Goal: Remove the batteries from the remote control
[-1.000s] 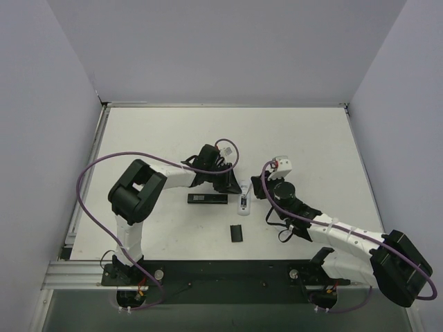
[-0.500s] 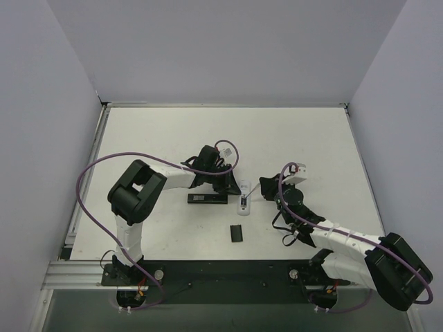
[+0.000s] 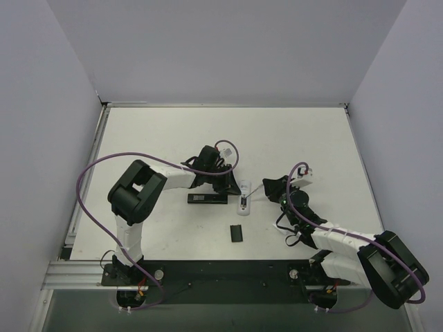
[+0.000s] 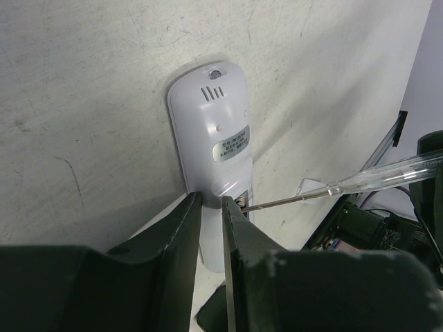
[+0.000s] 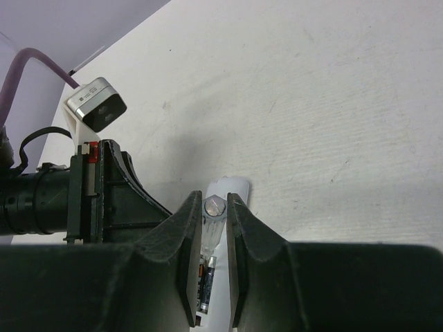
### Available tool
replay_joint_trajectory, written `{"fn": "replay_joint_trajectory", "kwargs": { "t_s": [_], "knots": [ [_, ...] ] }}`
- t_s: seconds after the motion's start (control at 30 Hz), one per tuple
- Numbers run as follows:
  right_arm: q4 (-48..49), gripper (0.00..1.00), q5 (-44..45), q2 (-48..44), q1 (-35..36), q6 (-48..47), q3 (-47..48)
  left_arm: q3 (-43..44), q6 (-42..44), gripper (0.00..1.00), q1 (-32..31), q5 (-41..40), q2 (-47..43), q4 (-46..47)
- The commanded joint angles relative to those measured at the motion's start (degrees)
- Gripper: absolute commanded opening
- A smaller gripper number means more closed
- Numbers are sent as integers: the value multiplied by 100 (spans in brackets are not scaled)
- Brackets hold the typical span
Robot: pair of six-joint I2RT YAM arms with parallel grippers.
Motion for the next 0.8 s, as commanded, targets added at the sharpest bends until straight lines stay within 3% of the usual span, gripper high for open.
{"fn": "replay_joint_trajectory", "kwargs": {
  "t_s": [0.0,0.4,0.77],
  "knots": [
    [-208,0,-397,110,-47,-8,-142,-53,-80,29,-217,164,-36,49],
    [-23,0,-801,215,-267,142,-1,-44,-88,29,-252,112,-44,23],
    [829,0,-1486,724,-706,440,-248,-62,-80,29,-287,68,8,31]
  ]
}}
